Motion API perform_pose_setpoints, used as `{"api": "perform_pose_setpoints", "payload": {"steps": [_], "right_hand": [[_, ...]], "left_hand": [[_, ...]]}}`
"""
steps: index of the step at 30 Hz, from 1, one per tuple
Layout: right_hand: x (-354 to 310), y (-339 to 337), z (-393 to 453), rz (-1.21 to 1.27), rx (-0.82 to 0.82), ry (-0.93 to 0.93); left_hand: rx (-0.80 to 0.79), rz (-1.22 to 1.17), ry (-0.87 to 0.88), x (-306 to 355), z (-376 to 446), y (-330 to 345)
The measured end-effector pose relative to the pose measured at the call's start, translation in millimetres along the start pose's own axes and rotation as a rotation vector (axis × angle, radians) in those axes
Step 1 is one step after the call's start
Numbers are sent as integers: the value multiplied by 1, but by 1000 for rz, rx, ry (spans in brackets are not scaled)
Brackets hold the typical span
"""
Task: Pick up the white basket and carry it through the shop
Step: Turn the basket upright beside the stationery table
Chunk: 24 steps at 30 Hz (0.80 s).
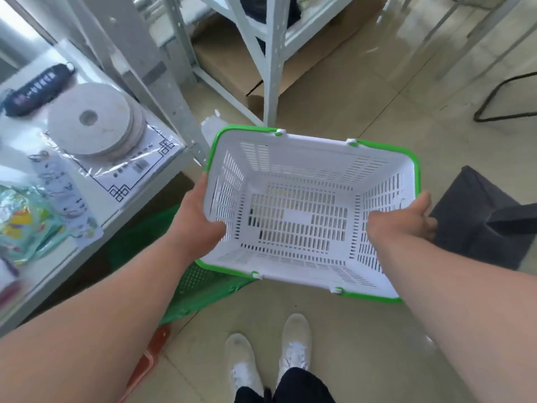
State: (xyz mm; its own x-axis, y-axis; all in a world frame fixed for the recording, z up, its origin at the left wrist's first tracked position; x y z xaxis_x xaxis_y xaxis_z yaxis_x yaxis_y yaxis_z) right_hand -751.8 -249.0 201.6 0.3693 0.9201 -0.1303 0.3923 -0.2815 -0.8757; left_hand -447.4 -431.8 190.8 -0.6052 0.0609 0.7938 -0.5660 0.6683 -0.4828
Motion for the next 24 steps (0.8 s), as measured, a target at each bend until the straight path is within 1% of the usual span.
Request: {"api": "perform_pose_setpoints", "payload": {"steps": [3, 9, 13, 21, 24], "right_hand": [[-3, 1, -24, -11, -4, -52], [-10, 9, -58, -64, -35, -166], [-13, 20, -83, -89, -84, -237], [-15, 45, -135, -130, -190, -347], [-14, 55, -151, -152, -212, -374]], "left_hand": [[66, -30, 27, -2, -33, -12], [214, -58, -9, -20, -83, -27], [259, -51, -150, -39, -112, -39], [341, -37, -224, -70, -168, -74], [356, -91, -285, -88, -188, -83]]}}
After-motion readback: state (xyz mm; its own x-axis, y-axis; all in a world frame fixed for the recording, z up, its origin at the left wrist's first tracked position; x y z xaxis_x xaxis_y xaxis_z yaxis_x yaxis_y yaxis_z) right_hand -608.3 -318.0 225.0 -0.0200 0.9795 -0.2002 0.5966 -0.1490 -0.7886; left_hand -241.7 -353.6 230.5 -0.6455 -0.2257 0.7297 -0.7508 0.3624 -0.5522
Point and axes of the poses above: each hand's wrist, its own z-axis towards the middle knuckle, its own y-axis out of the palm, x = y × z, the point moved 2 cm from there along z, towards the middle knuckle, and after that the axes turned 14 degrees about y, right-handed, at the moved point
